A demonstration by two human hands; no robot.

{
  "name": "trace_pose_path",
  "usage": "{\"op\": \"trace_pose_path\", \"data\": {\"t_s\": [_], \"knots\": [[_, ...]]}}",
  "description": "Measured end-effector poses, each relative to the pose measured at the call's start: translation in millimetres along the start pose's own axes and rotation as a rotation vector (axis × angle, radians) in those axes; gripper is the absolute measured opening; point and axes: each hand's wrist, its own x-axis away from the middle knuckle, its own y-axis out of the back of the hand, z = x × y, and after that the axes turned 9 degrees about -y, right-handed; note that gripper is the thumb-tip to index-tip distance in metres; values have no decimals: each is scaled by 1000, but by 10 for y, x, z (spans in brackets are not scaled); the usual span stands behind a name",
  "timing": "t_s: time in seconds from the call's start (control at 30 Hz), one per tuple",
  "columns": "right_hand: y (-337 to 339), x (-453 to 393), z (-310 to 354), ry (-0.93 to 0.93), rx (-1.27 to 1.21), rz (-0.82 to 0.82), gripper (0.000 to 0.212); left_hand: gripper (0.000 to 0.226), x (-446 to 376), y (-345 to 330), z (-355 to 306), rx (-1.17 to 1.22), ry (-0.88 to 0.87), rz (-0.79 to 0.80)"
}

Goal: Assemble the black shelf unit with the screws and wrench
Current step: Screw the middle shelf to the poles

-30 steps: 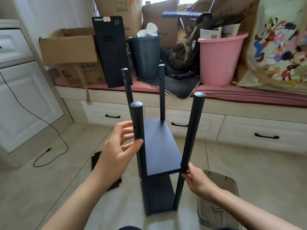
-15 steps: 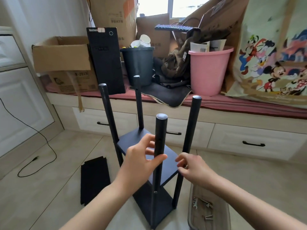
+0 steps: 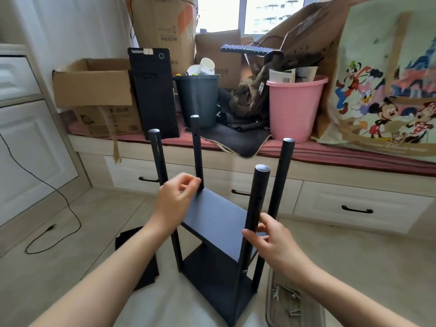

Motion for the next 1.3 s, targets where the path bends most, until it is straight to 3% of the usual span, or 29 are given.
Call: {"op": "trace_pose_path", "data": {"t_s": [0.1, 0.2, 0.33, 0.43, 0.53, 0.9, 1.3], "knots": [[-38, -22, -5, -9, 7, -51, 21, 13, -199, 208, 395, -113, 132, -184], [-101, -31, -13, 2, -11, -88, 24, 31, -423, 343, 686, -137, 239, -302], [-171, -51, -41, 41, 63, -135, 27, 65, -653, 442, 828, 12, 251, -150], [-194, -88, -56, 41, 45, -139, 25, 46, -705, 485, 825, 38, 158, 2], [-179, -127, -82, 47, 14, -165, 27, 32, -679, 531, 786, 35, 131, 9], [159, -252, -35, 26, -27, -237, 13, 31, -43, 701, 372, 3, 82, -25], [334, -503, -161, 69, 3, -324, 36, 36, 376, 478, 134, -102, 20, -157]]}}
